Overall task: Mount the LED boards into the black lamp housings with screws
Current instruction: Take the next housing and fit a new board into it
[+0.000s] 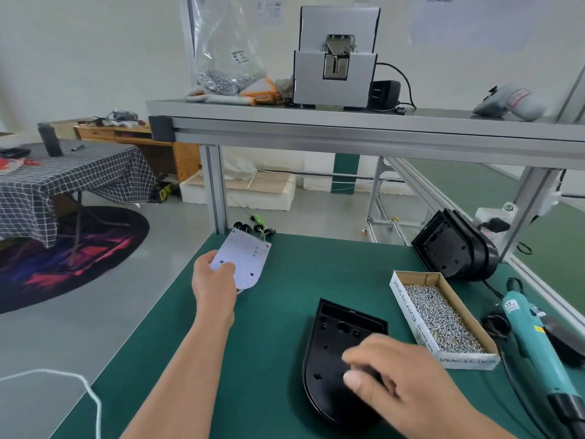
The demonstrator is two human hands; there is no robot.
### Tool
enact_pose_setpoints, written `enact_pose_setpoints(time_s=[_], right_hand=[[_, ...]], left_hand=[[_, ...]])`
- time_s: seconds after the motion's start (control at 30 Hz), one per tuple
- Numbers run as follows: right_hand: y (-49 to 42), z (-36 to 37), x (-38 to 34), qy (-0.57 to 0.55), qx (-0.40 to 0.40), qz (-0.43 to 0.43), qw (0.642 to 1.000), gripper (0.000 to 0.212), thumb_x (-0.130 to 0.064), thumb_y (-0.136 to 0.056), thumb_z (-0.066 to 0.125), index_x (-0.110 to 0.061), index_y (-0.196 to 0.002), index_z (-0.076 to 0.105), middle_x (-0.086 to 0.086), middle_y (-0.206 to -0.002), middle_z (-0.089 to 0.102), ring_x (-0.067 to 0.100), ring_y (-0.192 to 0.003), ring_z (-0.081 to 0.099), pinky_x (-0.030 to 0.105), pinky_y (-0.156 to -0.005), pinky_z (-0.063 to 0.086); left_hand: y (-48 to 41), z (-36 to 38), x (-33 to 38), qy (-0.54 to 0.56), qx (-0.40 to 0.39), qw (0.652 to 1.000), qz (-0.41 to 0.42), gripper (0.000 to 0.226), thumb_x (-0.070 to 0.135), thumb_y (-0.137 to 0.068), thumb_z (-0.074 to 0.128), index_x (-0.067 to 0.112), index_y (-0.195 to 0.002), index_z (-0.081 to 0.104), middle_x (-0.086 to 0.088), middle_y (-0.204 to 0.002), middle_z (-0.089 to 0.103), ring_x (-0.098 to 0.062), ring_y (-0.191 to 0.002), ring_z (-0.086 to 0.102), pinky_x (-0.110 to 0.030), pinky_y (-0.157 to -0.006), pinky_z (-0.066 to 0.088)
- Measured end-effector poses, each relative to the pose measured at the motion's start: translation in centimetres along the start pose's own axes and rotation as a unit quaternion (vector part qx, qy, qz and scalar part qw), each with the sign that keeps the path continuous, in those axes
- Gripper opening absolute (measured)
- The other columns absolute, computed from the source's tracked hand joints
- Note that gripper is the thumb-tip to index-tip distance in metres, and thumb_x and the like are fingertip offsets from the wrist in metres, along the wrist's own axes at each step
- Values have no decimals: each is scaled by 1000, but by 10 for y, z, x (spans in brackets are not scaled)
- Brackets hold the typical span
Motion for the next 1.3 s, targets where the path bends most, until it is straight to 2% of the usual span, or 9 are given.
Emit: enact_pose_setpoints(time_s=[0.2,0.33,0.47,0.6,0.73,0.83,0.93,1.13,1.3], right_hand=[[-36,1,50,-108,63,187,974,10,-42,-100,68,-47,-107,72,-17,-90,74,7,-75,65,18,-70,49],[-67,2,79,-169,86,250,950,29,-21,-102,68,-35,-128,64,-12,-105,73,12,-89,67,44,-89,57],[-98,3,84,-158,72,245,954,44,-21,-100,68,-32,-141,55,-19,-123,62,8,-93,62,25,-86,50],[-119,8,78,-224,66,205,950,50,-10,-100,69,-35,-140,52,-10,-117,60,4,-88,59,27,-89,46],[-117,4,75,-267,116,130,948,69,-1,-100,70,-38,-154,47,-3,-145,55,14,-110,64,23,-91,52],[-116,2,75,-244,116,92,958,46,-9,-104,66,-29,-145,60,-4,-139,60,17,-115,67,27,-94,52],[-112,1,78,-251,127,141,949,23,-20,-105,63,-28,-125,69,-12,-114,76,5,-93,70,21,-86,52],[-90,-1,82,-371,174,215,887,13,-12,-110,52,-13,-110,65,7,-76,73,15,-52,51,22,-45,38],[-96,6,59,-558,215,243,764,19,-18,-108,54,-4,-105,66,9,-64,60,13,-42,42,19,-38,30]], left_hand=[[27,16,9,182,-293,933,-102,44,-2,-79,54,12,-118,68,-7,-104,78,-22,-82,75,-31,-62,60],[47,23,16,148,-415,891,-111,45,-2,-71,54,20,-105,74,-6,-79,61,-23,-63,60,-34,-65,55],[69,31,26,10,-506,860,-72,39,4,-72,53,23,-98,75,-6,-76,54,-20,-63,47,-33,-63,39],[89,37,29,-89,-564,820,-33,38,6,-71,50,13,-102,72,-8,-90,64,-21,-73,54,-25,-60,42],[95,38,32,-89,-589,801,-58,32,7,-73,53,10,-101,69,-12,-91,68,-25,-74,62,-26,-62,50],[92,34,33,-91,-591,799,-59,21,12,-80,62,11,-100,70,-13,-93,70,-27,-77,64,-29,-65,52],[90,34,32,-42,-573,817,-54,10,22,-88,73,15,-95,70,-11,-93,72,-24,-74,66,-28,-63,53],[72,41,26,131,-422,894,-74,31,32,-91,73,9,-111,68,-13,-105,73,-26,-86,67,-35,-74,53],[82,48,16,77,-471,877,-64,45,33,-96,67,1,-128,64,-14,-123,74,-27,-104,68,-39,-89,52]])
Point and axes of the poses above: each hand's wrist, its own y-axis away from the middle knuckle, its own z-axis out of the palm, x = y × z, the point moved 2 cm from there along -y, towards the middle knuckle
